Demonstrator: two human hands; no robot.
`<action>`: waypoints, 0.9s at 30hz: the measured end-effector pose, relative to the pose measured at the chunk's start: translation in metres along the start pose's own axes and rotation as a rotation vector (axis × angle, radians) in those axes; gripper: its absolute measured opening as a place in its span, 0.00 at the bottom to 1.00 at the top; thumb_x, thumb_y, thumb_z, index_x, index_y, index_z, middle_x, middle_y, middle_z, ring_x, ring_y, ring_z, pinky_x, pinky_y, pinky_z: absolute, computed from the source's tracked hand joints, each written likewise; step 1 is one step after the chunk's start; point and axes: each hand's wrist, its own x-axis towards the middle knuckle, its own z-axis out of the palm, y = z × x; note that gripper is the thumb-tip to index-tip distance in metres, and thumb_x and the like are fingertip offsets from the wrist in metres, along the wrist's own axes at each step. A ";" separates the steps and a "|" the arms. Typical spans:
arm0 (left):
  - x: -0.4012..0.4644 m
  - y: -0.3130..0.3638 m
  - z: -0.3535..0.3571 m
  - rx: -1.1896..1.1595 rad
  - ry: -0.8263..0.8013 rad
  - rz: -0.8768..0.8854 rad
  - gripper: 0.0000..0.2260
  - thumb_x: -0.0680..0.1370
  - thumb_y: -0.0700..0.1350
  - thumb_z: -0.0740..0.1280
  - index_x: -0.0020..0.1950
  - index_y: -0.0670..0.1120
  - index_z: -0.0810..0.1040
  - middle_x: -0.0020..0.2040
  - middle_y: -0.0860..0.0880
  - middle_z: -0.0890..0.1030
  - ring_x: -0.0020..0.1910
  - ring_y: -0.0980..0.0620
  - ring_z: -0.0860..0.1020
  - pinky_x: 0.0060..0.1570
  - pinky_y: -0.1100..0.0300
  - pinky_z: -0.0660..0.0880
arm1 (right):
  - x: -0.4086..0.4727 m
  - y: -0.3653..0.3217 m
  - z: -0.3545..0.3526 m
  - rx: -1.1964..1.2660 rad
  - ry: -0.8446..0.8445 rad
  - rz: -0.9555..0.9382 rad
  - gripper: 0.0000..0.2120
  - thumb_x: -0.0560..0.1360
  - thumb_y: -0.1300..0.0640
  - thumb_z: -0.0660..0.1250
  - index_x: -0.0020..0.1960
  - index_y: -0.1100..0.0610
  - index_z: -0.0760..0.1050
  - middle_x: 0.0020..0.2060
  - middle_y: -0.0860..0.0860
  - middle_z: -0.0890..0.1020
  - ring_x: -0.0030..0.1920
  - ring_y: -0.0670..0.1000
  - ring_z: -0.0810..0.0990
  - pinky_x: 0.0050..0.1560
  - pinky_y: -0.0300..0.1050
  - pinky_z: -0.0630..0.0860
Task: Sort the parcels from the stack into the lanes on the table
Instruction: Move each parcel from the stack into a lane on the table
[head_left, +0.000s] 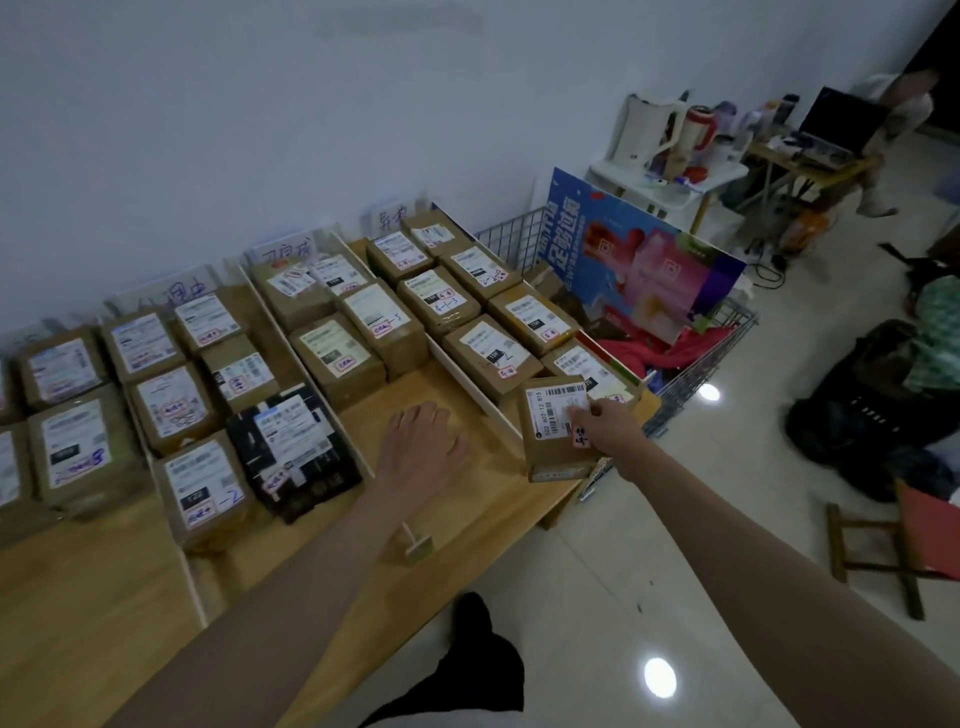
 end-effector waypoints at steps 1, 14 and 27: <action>0.011 0.003 0.004 -0.003 -0.003 -0.011 0.20 0.81 0.56 0.55 0.65 0.46 0.75 0.65 0.47 0.75 0.65 0.48 0.73 0.65 0.52 0.66 | 0.012 -0.001 -0.005 -0.015 0.000 0.001 0.07 0.81 0.53 0.64 0.46 0.53 0.76 0.44 0.51 0.82 0.48 0.52 0.81 0.55 0.53 0.80; 0.103 0.025 0.039 -0.041 -0.053 -0.162 0.18 0.82 0.56 0.56 0.61 0.46 0.77 0.64 0.47 0.76 0.64 0.46 0.73 0.67 0.51 0.64 | 0.139 -0.017 -0.032 -0.399 -0.162 0.012 0.12 0.81 0.55 0.63 0.60 0.60 0.77 0.55 0.54 0.82 0.56 0.55 0.81 0.52 0.46 0.77; 0.091 0.051 0.052 -0.060 -0.057 -0.395 0.24 0.80 0.58 0.54 0.68 0.45 0.75 0.66 0.46 0.76 0.63 0.46 0.74 0.68 0.50 0.65 | 0.183 0.001 -0.011 -0.600 -0.334 -0.190 0.06 0.79 0.56 0.66 0.51 0.58 0.78 0.52 0.55 0.83 0.51 0.52 0.83 0.37 0.33 0.72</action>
